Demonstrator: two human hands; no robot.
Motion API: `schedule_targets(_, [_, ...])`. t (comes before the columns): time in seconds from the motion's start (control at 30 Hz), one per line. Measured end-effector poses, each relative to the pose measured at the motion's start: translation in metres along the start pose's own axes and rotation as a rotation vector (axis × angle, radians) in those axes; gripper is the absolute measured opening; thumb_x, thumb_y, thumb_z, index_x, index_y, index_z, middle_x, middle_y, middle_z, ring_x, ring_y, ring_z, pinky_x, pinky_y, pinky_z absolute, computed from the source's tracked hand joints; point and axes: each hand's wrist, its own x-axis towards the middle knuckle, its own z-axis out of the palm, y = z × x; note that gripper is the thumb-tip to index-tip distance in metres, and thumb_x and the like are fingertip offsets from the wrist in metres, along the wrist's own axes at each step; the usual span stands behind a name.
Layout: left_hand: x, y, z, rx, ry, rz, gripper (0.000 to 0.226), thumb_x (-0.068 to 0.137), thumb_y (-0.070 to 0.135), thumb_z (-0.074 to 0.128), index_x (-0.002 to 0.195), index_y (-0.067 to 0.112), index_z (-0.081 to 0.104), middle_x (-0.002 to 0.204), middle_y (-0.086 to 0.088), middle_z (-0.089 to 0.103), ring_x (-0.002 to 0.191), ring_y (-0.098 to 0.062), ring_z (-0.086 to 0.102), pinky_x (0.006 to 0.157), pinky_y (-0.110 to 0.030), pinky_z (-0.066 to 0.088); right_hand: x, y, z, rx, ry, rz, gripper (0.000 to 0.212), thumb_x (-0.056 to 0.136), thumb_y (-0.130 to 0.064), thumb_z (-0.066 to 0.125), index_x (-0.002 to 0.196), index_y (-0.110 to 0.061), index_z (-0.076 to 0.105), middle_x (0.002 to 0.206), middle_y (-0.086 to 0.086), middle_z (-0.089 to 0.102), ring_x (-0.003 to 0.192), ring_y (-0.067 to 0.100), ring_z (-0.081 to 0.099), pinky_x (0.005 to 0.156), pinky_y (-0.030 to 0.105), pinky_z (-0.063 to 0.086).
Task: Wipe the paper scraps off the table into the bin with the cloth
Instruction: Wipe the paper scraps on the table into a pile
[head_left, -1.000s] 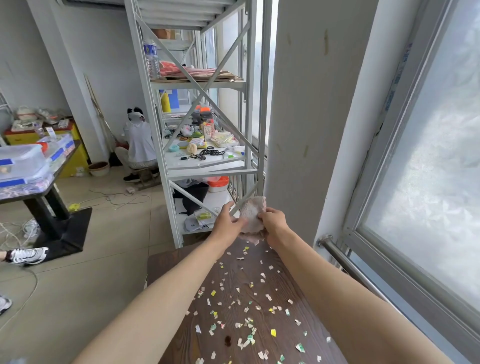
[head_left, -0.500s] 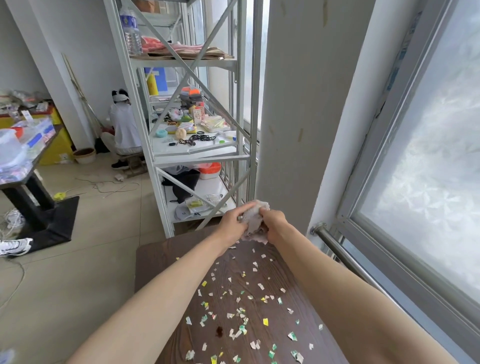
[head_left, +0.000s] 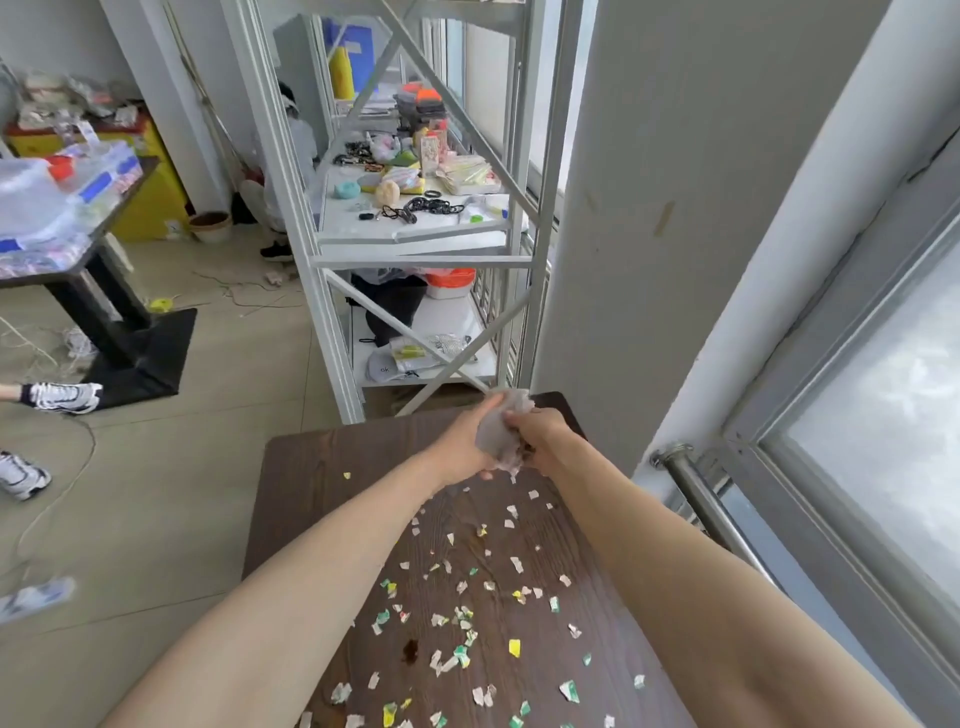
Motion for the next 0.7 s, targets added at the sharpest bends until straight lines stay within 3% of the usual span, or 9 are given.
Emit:
schedule_targets(0.07, [0.013,-0.019,0.004,0.022,0.018,-0.016,0.101,0.073,-0.006,0.07,0.149,0.03,0.014,0.148,-0.007,0.028,0.108,-0.024,0.057,0.068,-0.035,0.056,0.007,0.005,0.001,-0.121,0.061,-0.076,0.033,0.086,-0.014,0.064,0.113,0.004,0.06,0.109,0.02,0.068,0.101,0.036,0.067,0.089,0.047,0.056])
schedule_targets(0.17, [0.028,-0.055,0.003,0.125,0.084,-0.101,0.099,0.075,0.014,0.075,0.15,0.024,0.011,0.151,-0.008,0.028,0.114,-0.018,0.053,0.09,-0.032,0.048,0.019,0.015,0.0,-0.237,0.107,-0.141,0.035,0.085,-0.017,0.064,0.114,0.002,0.059,0.108,0.019,0.067,0.099,0.035,0.067,0.085,0.046,0.057])
schedule_targets(0.23, [0.035,-0.079,-0.003,0.194,0.131,-0.171,0.087,0.081,0.019,0.069,0.15,0.022,0.016,0.151,-0.008,0.028,0.108,-0.021,0.056,0.091,-0.032,0.048,0.029,0.023,-0.006,-0.322,0.147,-0.154,0.036,0.086,-0.018,0.063,0.116,0.001,0.059,0.112,0.018,0.067,0.103,0.034,0.065,0.088,0.041,0.055])
schedule_targets(0.33, [0.041,-0.112,-0.019,0.374,0.229,-0.245,0.065,0.09,0.025,0.057,0.147,0.019,0.026,0.148,-0.01,0.037,0.126,-0.028,0.047,0.105,-0.041,0.041,0.051,0.032,-0.018,-0.46,0.213,-0.166,0.035,0.088,-0.02,0.06,0.12,-0.004,0.058,0.118,0.016,0.065,0.108,0.033,0.062,0.084,0.032,0.048])
schedule_targets(0.47, [0.048,-0.143,-0.043,0.607,0.361,-0.346,0.049,0.096,0.027,0.045,0.142,0.013,0.037,0.143,-0.013,0.043,0.13,-0.032,0.042,0.106,-0.043,0.038,0.077,0.035,-0.039,-0.651,0.348,-0.179,0.033,0.096,-0.023,0.043,0.123,-0.007,0.055,0.122,0.018,0.062,0.115,0.037,0.057,0.094,0.04,0.045])
schedule_targets(0.57, [0.052,-0.158,-0.058,0.674,0.444,-0.342,0.044,0.097,0.023,0.043,0.14,0.012,0.042,0.144,-0.01,0.044,0.13,-0.031,0.041,0.105,-0.043,0.038,0.091,0.044,-0.051,-0.897,0.439,-0.33,0.031,0.098,-0.025,0.037,0.116,-0.007,0.054,0.109,0.021,0.067,0.102,0.039,0.062,0.084,0.041,0.048])
schedule_targets(0.7, [0.06,-0.185,-0.079,0.714,0.405,-0.262,0.043,0.096,0.014,0.043,0.139,0.015,0.044,0.147,-0.004,0.042,0.131,-0.028,0.04,0.108,-0.041,0.032,0.104,0.06,-0.055,-1.317,0.453,-0.494,0.023,0.096,-0.003,0.037,0.112,-0.003,0.054,0.106,0.017,0.067,0.099,0.035,0.065,0.073,0.039,0.052])
